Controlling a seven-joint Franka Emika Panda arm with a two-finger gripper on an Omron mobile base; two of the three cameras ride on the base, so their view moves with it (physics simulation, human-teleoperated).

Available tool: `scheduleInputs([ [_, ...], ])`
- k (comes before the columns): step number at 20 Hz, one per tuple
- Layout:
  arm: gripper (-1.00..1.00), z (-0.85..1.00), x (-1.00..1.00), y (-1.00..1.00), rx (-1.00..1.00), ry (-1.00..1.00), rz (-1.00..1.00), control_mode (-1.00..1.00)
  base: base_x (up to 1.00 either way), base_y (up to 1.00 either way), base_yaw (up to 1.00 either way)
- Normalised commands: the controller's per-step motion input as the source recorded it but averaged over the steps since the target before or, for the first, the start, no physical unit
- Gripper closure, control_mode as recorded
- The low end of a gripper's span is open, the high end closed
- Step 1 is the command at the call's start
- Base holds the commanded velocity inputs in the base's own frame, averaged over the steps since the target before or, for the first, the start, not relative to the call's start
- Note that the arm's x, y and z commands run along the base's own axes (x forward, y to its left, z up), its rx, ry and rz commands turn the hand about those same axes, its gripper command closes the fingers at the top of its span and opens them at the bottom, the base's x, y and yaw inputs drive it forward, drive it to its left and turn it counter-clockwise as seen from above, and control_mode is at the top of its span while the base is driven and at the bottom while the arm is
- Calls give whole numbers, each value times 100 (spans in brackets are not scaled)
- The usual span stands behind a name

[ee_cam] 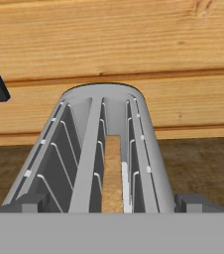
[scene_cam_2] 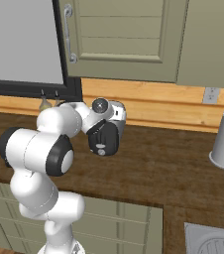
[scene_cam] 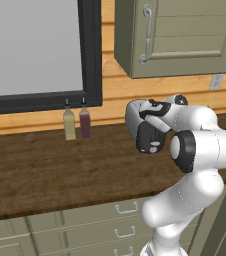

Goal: Start the toaster. Once the lever pops up, take the bread to the plate on the dining counter.

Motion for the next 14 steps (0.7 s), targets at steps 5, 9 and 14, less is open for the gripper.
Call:
scheduleInputs([
  [5,-100,0,0,0,0,0,0,-100,0,0,0],
  [9,-100,0,0,0,0,0,0,-100,0,0,0],
  [14,-100,0,0,0,0,0,0,-100,0,0,0],
])
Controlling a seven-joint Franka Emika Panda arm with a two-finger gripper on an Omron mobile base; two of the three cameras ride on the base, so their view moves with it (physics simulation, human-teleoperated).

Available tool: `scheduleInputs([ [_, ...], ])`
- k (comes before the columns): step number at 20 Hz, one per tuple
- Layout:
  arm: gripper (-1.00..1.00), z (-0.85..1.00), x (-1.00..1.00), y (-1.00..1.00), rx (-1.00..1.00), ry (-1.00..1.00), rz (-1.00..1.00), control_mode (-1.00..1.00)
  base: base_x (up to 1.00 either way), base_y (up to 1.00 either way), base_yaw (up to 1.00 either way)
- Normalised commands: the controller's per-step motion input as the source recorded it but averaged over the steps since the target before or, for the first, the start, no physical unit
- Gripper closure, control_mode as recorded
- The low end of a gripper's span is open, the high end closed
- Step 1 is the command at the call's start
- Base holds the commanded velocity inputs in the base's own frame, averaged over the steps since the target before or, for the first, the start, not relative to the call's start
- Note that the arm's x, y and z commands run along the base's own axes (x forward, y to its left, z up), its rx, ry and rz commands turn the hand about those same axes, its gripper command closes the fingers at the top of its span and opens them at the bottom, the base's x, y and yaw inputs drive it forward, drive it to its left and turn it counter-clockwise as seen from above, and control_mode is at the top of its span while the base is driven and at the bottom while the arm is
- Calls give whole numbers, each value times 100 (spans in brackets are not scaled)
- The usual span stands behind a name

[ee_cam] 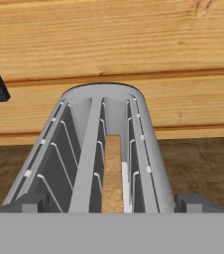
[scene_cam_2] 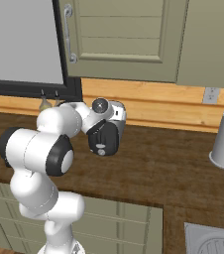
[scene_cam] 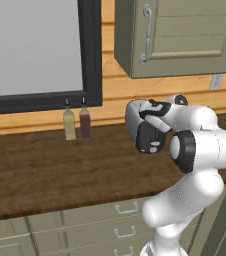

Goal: Start the toaster. Once the lever pops up, take the bread to the plate on the dining counter.

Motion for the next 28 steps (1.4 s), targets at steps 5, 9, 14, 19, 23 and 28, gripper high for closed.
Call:
scheduleInputs([
  [5,-100,0,0,0,0,0,0,-100,0,0,0],
  [9,-100,0,0,0,0,0,0,-100,0,0,0],
  [14,-100,0,0,0,0,0,0,-100,0,0,0],
  [19,-100,0,0,0,0,0,0,-100,0,0,0],
  [23,-100,0,0,0,0,0,0,-100,0,0,0],
  [28,-100,0,0,0,0,0,0,-100,0,0,0],
])
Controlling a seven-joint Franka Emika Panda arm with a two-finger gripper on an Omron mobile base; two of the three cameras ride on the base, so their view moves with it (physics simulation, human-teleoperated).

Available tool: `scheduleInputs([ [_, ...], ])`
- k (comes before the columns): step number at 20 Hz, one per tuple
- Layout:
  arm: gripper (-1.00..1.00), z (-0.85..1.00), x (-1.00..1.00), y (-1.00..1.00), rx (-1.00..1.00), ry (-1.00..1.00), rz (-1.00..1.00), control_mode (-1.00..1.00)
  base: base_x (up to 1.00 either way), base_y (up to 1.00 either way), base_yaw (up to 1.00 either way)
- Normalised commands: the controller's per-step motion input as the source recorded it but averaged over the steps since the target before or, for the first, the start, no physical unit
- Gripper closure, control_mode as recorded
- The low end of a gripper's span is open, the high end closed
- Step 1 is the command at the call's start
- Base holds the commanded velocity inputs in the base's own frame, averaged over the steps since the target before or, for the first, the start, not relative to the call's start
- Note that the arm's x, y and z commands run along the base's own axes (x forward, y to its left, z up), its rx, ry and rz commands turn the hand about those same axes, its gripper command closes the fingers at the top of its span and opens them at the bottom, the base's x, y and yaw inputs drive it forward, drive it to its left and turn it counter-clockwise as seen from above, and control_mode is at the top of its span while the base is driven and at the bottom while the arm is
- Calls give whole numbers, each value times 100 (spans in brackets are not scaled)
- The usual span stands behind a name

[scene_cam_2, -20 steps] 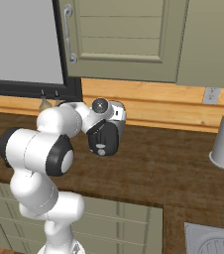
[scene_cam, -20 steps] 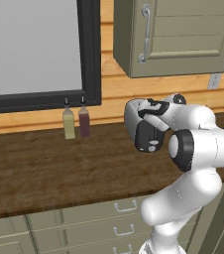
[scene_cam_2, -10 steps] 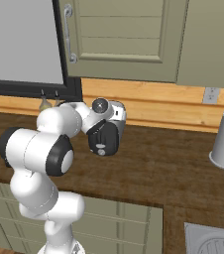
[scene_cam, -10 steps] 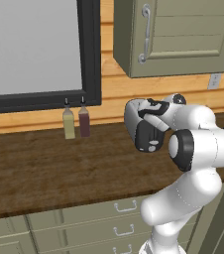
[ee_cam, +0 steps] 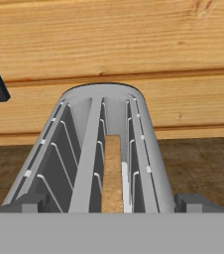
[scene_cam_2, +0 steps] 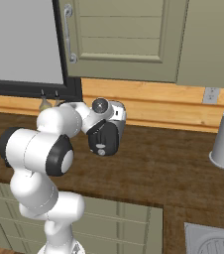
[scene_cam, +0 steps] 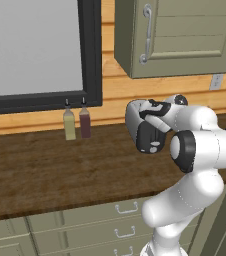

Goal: Start the toaster. Once the lever pops up, take the bread to the plate on the dining counter.

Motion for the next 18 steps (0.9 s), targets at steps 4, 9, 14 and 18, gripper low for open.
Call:
scheduleInputs([
  [4,-100,0,0,0,0,0,0,-100,0,0,0],
  [9,-100,0,0,0,0,0,0,-100,0,0,0],
  [14,-100,0,0,0,0,0,0,-100,0,0,0],
  [18,-100,0,0,0,0,0,0,-100,0,0,0],
])
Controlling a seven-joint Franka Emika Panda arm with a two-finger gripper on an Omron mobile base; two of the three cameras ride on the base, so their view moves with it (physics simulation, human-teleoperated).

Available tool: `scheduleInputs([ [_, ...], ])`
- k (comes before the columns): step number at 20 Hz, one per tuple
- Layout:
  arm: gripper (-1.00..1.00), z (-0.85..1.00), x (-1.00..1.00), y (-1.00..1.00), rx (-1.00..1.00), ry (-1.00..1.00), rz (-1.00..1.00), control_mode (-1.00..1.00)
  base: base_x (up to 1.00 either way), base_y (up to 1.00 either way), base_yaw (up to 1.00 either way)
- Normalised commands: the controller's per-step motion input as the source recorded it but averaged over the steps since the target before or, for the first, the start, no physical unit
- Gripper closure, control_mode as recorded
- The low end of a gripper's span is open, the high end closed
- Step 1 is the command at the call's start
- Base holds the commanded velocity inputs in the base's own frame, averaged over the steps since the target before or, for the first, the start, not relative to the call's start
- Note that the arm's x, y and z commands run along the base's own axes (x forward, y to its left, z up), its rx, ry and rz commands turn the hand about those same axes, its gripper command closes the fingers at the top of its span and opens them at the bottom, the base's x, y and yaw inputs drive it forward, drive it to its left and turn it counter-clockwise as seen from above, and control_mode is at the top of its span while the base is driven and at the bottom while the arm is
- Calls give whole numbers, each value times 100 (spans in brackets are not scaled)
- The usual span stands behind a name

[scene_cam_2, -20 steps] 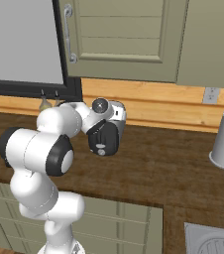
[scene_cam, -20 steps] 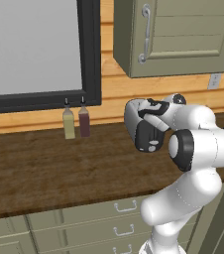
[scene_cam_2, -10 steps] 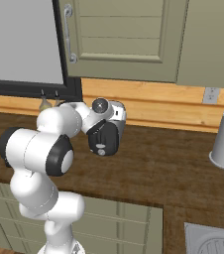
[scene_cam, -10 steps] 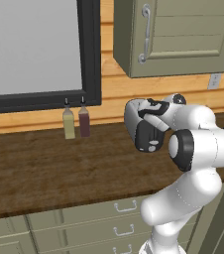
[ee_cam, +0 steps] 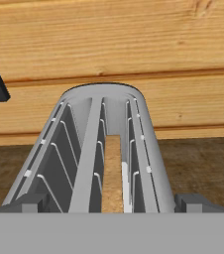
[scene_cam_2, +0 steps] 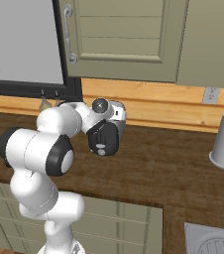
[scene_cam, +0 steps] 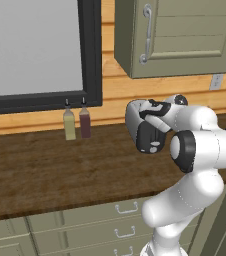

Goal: Start the toaster. Once the lever pops up, take the bread to the plate on the dining counter.

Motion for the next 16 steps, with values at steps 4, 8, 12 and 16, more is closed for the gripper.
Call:
scheduleInputs([
  [4,-100,0,0,0,0,0,0,-100,0,0,0],
  [8,-100,0,0,0,0,0,0,-100,0,0,0],
  [12,-100,0,0,0,0,0,0,-100,0,0,0],
  [16,-100,0,0,0,0,0,0,-100,0,0,0],
])
